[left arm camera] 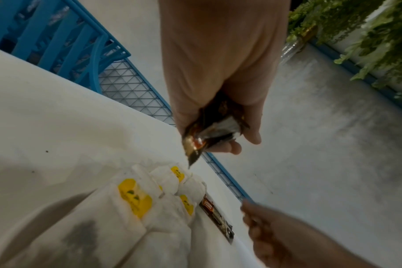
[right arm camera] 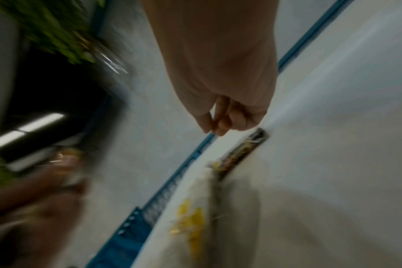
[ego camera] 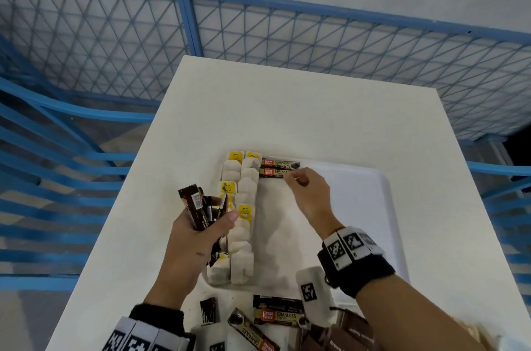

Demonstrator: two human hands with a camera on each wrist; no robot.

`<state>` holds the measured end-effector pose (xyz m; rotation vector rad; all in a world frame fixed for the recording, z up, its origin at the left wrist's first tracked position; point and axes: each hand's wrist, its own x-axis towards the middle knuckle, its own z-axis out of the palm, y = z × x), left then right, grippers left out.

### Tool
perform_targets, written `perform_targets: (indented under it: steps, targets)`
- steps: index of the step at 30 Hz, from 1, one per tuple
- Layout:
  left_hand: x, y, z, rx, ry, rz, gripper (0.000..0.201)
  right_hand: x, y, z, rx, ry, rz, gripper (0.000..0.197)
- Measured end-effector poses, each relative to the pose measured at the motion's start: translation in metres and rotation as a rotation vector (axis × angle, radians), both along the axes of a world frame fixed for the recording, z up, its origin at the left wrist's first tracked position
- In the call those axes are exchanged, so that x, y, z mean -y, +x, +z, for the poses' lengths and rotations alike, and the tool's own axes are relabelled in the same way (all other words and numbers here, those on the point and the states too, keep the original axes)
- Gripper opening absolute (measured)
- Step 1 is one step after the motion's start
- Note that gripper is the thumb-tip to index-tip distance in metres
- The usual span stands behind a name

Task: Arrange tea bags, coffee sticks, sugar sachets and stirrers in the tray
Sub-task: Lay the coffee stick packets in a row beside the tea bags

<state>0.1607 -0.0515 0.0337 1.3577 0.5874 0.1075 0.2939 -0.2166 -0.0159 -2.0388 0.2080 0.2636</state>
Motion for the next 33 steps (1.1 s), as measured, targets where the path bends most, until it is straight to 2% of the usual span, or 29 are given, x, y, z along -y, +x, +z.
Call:
perform_targets:
  steps: [2, 4, 6, 8, 10, 12, 15, 20, 23, 27, 29, 31, 33]
  targets:
    - [0.002, -0.001, 0.001, -0.006, 0.036, -0.029, 0.030, -0.006, -0.020, 0.018, -0.024, 0.063, 0.153, 0.017]
    - [0.006, -0.001, 0.005, -0.010, 0.065, -0.069, 0.022, -0.011, -0.040, 0.039, -0.094, 0.206, 0.319, 0.021]
    - [0.009, -0.003, 0.007, -0.004, 0.114, -0.121, 0.023, -0.013, -0.058, 0.058, -0.148, 0.348, 0.434, 0.018]
    - [0.009, -0.005, 0.007, -0.016, 0.185, -0.173, 0.032, -0.015, -0.069, 0.066, -0.124, 0.350, 0.477, 0.014]
    - [0.011, -0.008, 0.009, -0.030, 0.245, -0.236, 0.043, -0.015, -0.075, 0.069, -0.075, 0.280, 0.491, 0.012]
    - [0.014, -0.010, 0.015, -0.028, 0.241, -0.284, 0.044, -0.013, -0.077, 0.072, -0.105, 0.329, 0.485, 0.007]
    - [0.017, -0.012, 0.020, -0.022, 0.217, -0.317, 0.029, -0.003, -0.077, 0.077, -0.166, 0.450, 0.463, 0.009]
    - [0.010, -0.019, 0.017, -0.053, 0.100, -0.164, 0.006, 0.016, -0.077, 0.082, -0.109, 0.524, 0.362, 0.011]
    - [0.008, -0.023, 0.017, -0.060, 0.055, -0.088, 0.008, 0.026, -0.079, 0.084, -0.039, 0.568, 0.339, 0.015]
    - [0.016, -0.027, 0.025, -0.014, 0.021, -0.173, 0.025, 0.024, -0.093, 0.078, 0.233, 0.378, 0.431, 0.020]
    - [0.023, -0.028, 0.031, 0.010, 0.033, -0.219, 0.031, 0.020, -0.102, 0.075, 0.345, 0.270, 0.540, 0.027]
    - [0.026, -0.028, 0.035, 0.023, 0.073, -0.224, 0.031, 0.019, -0.108, 0.075, 0.362, 0.230, 0.652, 0.037]
    - [0.026, -0.029, 0.036, 0.029, 0.084, -0.197, 0.029, 0.021, -0.110, 0.080, 0.258, 0.297, 0.695, 0.048]
